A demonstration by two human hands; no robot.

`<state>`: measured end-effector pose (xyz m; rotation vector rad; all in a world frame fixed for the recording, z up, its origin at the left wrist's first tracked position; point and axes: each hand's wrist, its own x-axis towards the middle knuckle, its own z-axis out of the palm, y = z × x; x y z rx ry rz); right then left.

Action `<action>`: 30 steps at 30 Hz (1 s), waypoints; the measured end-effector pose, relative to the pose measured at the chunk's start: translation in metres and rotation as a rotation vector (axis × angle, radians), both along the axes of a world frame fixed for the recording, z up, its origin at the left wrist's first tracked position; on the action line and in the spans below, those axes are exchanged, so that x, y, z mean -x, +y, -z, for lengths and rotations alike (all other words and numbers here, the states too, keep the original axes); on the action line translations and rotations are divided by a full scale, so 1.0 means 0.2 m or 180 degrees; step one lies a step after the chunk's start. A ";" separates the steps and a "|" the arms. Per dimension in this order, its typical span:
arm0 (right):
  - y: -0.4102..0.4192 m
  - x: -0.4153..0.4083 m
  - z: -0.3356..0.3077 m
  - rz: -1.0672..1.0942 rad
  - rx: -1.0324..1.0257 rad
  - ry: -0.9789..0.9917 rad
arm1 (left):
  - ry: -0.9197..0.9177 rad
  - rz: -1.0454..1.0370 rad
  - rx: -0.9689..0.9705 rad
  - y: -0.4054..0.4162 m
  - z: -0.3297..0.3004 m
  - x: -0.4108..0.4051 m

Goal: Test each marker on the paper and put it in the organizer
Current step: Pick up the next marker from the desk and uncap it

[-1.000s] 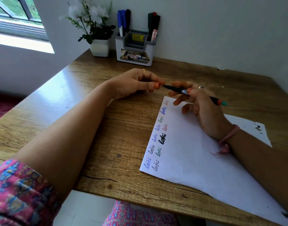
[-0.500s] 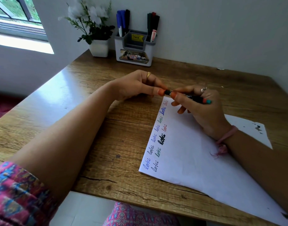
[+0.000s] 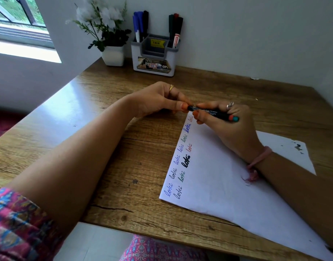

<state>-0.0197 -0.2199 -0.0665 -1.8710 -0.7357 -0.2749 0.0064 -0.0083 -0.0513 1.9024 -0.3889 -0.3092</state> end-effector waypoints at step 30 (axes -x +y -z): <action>-0.04 -0.11 0.07 0.0115 0.2000 -0.0374 | -0.0375 -0.1779 0.3734 0.05 -0.12 -0.03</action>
